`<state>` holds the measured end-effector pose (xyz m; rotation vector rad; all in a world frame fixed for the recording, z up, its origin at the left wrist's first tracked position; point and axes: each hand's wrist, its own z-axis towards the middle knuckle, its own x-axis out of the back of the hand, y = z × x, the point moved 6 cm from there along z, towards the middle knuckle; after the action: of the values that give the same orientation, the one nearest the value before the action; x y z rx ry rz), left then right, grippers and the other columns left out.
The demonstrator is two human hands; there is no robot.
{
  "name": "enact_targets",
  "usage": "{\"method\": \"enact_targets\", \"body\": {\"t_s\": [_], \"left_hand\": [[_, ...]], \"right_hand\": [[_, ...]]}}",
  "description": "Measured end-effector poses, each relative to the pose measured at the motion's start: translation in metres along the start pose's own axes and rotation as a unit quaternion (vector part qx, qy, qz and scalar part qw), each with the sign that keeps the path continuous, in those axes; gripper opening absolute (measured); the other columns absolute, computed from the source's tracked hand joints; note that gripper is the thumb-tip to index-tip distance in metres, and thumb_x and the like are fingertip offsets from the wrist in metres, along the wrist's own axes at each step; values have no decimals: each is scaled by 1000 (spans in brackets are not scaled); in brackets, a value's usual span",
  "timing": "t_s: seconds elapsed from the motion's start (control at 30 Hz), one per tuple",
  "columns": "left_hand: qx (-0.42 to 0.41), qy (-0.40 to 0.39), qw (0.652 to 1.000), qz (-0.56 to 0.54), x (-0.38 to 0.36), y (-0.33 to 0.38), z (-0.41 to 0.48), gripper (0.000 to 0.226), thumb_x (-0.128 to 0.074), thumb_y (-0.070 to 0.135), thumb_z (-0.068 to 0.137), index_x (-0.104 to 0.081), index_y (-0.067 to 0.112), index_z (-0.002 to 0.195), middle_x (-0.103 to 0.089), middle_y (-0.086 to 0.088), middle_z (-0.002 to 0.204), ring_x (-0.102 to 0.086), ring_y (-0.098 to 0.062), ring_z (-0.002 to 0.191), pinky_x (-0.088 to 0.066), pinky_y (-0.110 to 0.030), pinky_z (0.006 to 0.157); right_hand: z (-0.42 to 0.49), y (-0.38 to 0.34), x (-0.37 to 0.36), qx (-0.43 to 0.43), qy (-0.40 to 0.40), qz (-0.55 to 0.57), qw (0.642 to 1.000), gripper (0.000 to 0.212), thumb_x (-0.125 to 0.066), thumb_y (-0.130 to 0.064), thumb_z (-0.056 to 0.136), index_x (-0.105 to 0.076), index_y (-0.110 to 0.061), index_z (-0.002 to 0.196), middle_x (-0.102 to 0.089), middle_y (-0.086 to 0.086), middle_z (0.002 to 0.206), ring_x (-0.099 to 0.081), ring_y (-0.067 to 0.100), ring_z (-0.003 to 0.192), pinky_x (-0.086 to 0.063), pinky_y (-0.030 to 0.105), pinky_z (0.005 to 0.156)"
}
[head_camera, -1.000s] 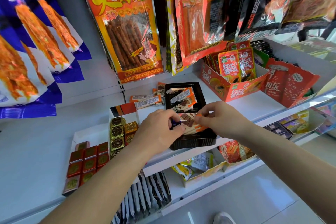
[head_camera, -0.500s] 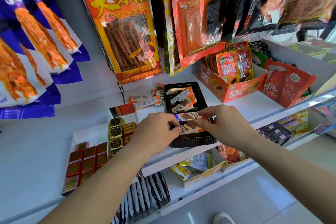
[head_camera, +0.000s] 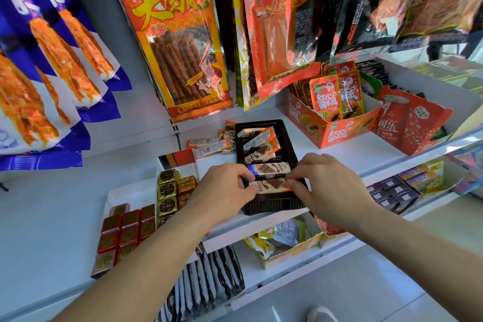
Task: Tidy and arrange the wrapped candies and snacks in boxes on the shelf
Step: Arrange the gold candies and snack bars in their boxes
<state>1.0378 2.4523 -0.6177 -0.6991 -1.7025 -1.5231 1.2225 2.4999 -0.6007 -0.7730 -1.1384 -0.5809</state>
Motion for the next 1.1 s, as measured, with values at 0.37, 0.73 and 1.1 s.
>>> {"method": "enact_targets", "body": {"t_s": [0.37, 0.73, 1.1], "left_hand": [[-2, 51, 999, -10, 22, 0, 6, 9, -67, 34, 90, -73, 35, 97, -65, 12, 78, -61, -6, 74, -55, -35, 70], [-85, 109, 990, -29, 20, 15, 26, 47, -75, 41, 82, -52, 43, 122, -60, 19, 121, -54, -6, 112, -49, -34, 87], [-20, 77, 996, 48, 25, -8, 25, 35, -59, 24, 95, -58, 32, 129, -68, 1, 112, -61, -18, 95, -53, -42, 76]], "right_hand": [[51, 20, 6, -92, 46, 206, 973, 30, -62, -41, 94, -64, -20, 115, -65, -11, 93, -60, 8, 79, -48, 29, 67], [58, 18, 13, -90, 72, 425, 898, 13, -70, -10, 89, -69, -18, 100, -71, 8, 77, -69, 22, 71, -56, 28, 66], [82, 28, -12, -147, -2, 262, 954, 23, -68, -44, 89, -69, -22, 92, -69, -3, 80, -63, 10, 70, -44, 25, 57]]}}
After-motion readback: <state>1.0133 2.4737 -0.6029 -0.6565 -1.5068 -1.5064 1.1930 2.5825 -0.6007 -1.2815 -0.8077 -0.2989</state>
